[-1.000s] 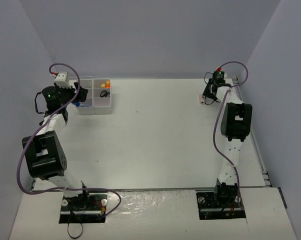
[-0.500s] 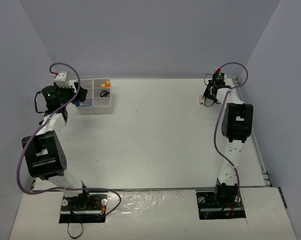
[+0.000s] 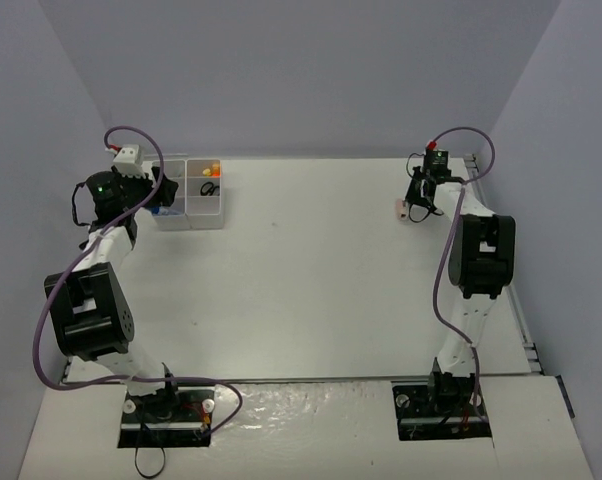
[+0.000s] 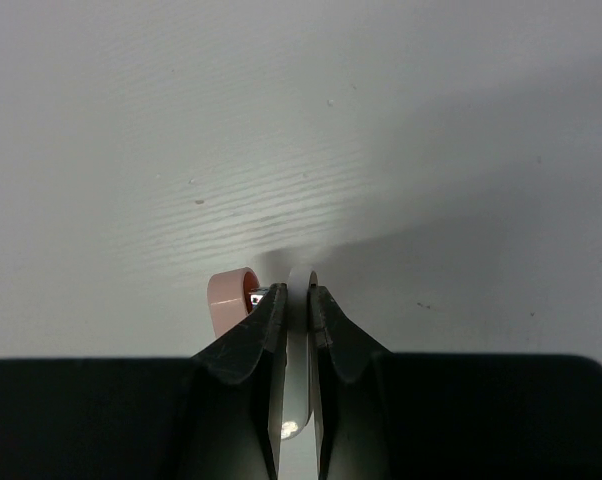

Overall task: Sort the stationery into containers
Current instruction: Pick up the stapler from the center of the board, then place the stapler in the storage box.

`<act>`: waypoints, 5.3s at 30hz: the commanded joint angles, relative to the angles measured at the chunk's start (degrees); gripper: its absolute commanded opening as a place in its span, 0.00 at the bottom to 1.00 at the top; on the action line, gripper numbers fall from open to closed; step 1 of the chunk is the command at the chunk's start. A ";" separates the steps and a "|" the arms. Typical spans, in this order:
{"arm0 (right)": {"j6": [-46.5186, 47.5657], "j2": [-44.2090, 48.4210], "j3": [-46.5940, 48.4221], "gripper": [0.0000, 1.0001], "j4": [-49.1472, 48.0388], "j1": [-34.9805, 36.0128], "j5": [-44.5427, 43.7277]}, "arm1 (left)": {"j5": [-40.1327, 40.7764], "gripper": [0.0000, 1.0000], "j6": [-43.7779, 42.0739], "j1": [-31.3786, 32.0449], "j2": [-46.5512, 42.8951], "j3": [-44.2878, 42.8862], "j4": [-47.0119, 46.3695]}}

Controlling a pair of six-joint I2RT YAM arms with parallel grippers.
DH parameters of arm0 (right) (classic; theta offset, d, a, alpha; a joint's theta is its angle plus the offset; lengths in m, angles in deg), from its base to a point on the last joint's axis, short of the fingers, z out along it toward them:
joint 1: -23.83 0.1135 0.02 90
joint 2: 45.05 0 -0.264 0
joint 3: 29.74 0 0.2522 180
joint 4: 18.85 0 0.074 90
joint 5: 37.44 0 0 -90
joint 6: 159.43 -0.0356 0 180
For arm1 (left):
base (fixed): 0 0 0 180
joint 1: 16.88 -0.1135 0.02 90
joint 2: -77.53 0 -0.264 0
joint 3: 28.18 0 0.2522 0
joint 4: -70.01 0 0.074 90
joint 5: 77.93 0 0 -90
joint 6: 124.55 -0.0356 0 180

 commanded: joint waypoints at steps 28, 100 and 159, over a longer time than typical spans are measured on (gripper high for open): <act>4.12 18.91 5.02 0.00 -24.79 46.84 -10.18 | -30.19 0.76 11.68 4.59 -21.96 -13.41 38.46; -8.72 24.35 -5.02 0.65 -31.69 45.79 0.41 | -2.70 0.00 -4.47 8.48 -18.87 -12.19 29.96; 1.65 45.64 -22.98 0.81 -15.82 38.89 -11.43 | -12.95 0.87 -30.16 7.08 0.49 -15.20 11.39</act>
